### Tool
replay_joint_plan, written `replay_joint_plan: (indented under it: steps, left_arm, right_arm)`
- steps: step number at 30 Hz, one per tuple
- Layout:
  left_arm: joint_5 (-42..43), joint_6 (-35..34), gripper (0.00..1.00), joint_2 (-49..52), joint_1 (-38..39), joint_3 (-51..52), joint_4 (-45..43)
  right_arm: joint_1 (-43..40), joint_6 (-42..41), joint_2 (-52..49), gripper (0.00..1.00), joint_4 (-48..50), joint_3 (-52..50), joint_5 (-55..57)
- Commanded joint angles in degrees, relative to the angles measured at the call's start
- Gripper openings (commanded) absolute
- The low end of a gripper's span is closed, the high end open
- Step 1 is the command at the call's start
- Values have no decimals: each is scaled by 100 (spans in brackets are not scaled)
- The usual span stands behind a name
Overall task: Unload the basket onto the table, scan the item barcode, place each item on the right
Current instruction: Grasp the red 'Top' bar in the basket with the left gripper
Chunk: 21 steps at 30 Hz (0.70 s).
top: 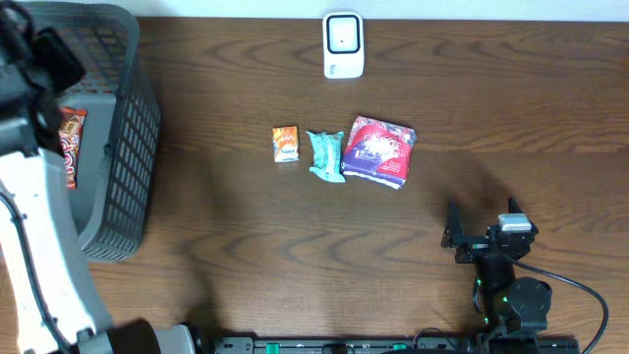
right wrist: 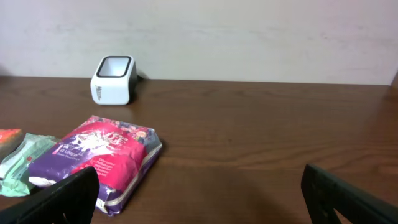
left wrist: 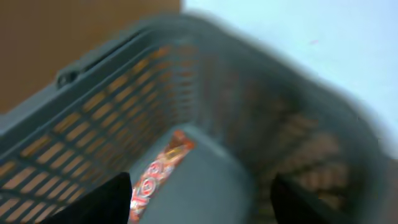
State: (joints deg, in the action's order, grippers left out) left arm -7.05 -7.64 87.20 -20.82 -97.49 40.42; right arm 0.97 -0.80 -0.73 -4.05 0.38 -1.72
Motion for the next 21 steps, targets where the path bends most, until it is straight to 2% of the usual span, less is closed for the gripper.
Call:
replay_joint_plan:
  steps: [1,13,17,21]
  left_arm:
    - [-9,55,72,553,-444,243,-94]
    - [35,72,73,2365,-1108,262,-245]
    - [638,813,73,2844,-1110,262,-455]
    - [638,874,73,3230,-1117,262,-610]
  right_arm:
    - [-50,46,24,99,-26,0,-31]
    - [-50,46,24,99,-26,0,-31]
    - [-50,44,24,99,-28,0,-31]
    - [-50,44,24,99,-28,0,-31]
